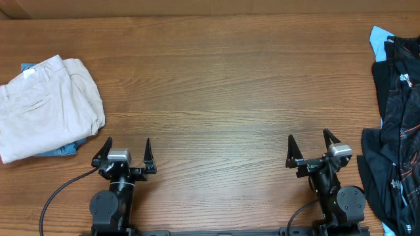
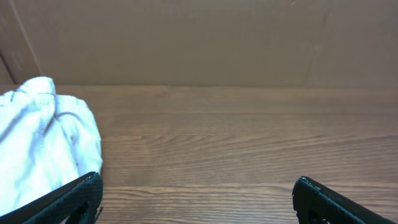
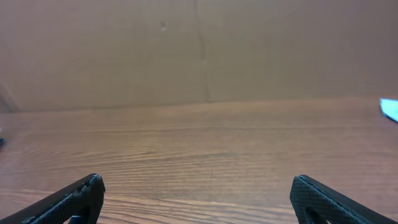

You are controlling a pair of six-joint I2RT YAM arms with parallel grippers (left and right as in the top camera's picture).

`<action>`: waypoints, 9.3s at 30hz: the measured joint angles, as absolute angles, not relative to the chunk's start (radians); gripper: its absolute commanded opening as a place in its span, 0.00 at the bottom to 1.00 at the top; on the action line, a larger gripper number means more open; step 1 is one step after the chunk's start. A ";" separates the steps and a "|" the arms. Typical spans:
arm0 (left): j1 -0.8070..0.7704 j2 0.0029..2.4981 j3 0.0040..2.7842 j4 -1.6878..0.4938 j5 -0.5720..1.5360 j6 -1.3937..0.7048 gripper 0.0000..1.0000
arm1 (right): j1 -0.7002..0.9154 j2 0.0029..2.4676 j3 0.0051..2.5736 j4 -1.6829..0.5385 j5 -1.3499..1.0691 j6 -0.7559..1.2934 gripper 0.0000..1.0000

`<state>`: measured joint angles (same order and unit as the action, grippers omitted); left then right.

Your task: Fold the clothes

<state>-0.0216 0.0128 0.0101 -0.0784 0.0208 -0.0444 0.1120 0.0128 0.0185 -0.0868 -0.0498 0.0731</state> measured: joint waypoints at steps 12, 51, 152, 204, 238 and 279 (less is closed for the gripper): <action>-0.022 0.101 0.268 -0.272 0.053 -0.076 1.00 | 0.112 0.136 0.284 -0.256 0.068 0.105 1.00; -0.022 0.766 0.933 -0.688 0.068 -0.046 1.00 | -0.502 1.346 0.916 -0.655 0.340 0.232 0.98; -0.022 0.879 0.938 -0.599 0.192 -0.046 1.00 | 0.356 1.814 1.309 -1.050 0.074 0.126 0.90; -0.022 0.880 0.938 -0.586 0.196 -0.046 1.00 | 0.389 1.778 1.030 -0.764 -0.134 -0.055 0.33; -0.022 0.880 0.938 -0.591 0.196 -0.046 1.00 | 0.445 1.728 1.100 -0.789 0.101 0.082 0.56; -0.019 0.887 0.938 -0.704 0.196 -0.046 1.00 | 0.432 1.678 1.593 -1.302 -0.142 -0.172 0.40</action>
<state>-0.0189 0.8871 0.9382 -0.7040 0.1955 -0.0456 0.4316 1.6783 1.5929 -1.3022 -0.1421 -0.1722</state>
